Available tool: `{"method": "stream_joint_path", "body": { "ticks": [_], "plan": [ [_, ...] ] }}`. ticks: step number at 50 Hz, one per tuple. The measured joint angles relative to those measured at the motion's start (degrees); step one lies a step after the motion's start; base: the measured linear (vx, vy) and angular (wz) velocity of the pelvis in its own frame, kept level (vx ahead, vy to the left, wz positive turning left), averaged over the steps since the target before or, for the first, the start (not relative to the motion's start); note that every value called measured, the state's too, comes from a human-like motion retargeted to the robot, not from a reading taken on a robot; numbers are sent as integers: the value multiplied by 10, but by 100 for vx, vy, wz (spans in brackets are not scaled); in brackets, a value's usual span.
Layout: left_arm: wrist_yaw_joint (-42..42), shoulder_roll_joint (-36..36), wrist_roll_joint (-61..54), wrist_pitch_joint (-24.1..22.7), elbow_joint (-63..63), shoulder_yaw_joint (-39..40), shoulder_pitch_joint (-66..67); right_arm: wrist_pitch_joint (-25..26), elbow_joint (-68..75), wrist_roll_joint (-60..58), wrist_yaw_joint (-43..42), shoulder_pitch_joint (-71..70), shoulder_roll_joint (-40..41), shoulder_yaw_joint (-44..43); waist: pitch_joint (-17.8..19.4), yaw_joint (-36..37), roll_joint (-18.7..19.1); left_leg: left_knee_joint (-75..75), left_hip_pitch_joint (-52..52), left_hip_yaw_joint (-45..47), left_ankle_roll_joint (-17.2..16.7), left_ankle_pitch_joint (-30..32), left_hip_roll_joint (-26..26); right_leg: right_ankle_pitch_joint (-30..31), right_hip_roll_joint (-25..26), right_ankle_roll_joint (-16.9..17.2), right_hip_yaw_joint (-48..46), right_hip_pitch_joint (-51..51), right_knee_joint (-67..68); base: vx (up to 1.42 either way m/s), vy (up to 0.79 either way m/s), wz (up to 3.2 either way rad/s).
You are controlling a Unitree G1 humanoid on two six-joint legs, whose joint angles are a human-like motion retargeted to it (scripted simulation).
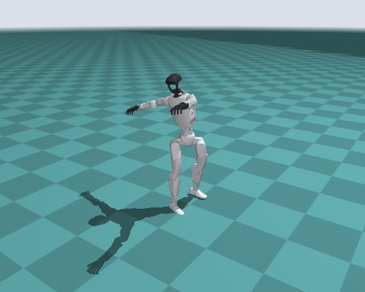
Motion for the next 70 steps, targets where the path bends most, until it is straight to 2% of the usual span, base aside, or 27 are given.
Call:
{"method": "stream_joint_path", "body": {
  "ticks": [9,20,21,22,24,32,45,53,57,59,62,67,70],
  "plan": [
    [-6,49,12,-3,14,-3,7,-12,-6,-28,-4,-32,-20,35,-32,101,-39,-5,-29,-142,-1,-2,-5,-49,-46,-1,-132,15,49,-1,6,147],
    [-15,118,10,2,64,34,79,-26,-28,-52,-11,-113,-46,110,-63,257,-80,-21,-52,-293,4,5,-16,-81,-91,-2,-276,59,68,2,4,128],
    [-30,128,24,-12,71,43,91,-46,-31,-66,-1,-121,-48,121,-72,265,-88,10,-65,-303,25,-9,-16,-95,-98,-5,-288,59,85,5,4,99],
    [-39,136,28,-23,77,48,100,-60,-35,-74,4,-130,-49,133,-78,275,-92,22,-71,-313,33,-15,-16,-103,-102,-7,-298,62,92,5,3,87],
    [-42,148,11,-32,82,50,107,-67,-41,-74,-2,-151,-52,163,-78,304,-92,-13,-56,-327,7,0,-16,-96,-97,-10,-308,75,77,3,2,64],
    [-35,184,-6,-42,75,48,79,-72,-33,-85,7,-209,-59,240,-82,384,-122,-16,-71,-380,5,8,-27,-94,-114,-7,-365,102,54,1,3,61],
    [-55,234,3,-56,81,49,96,-81,-14,-98,31,-150,-63,194,-87,468,-182,-3,-129,-541,6,21,-63,-105,-148,0,-530,152,46,1,6,110],
    [-64,271,22,-53,99,98,160,-87,-37,-152,36,-160,-46,223,-85,580,-231,-33,-145,-653,12,43,-97,-114,-166,-1,-648,188,48,4,9,130],
    [-60,284,6,-32,113,133,195,-72,-57,-173,19,-211,-32,281,-74,664,-257,-58,-153,-701,12,60,-109,-114,-171,-1,-699,197,47,3,7,113],
    [-46,285,-18,-1,118,149,205,-40,-69,-169,-3,-252,-21,326,-67,715,-272,-76,-166,-718,7,76,-107,-110,-167,0,-720,187,45,-2,3,97],
    [-55,302,-34,7,128,177,231,-36,-85,-186,-6,-327,7,405,-57,781,-293,-79,-177,-751,9,80,-120,-112,-173,0,-754,193,48,6,9,109],
    [-71,347,-51,10,146,254,308,-35,-91,-211,-17,-507,91,576,-33,884,-321,-79,-198,-795,11,86,-137,-114,-178,-2,-801,197,52,5,6,94],
    [-76,369,-54,12,163,302,363,-36,-97,-219,-36,-594,153,651,-18,949,-334,-79,-213,-813,11,90,-142,-113,-176,-6,-820,192,52,3,2,69]
  ]
}}
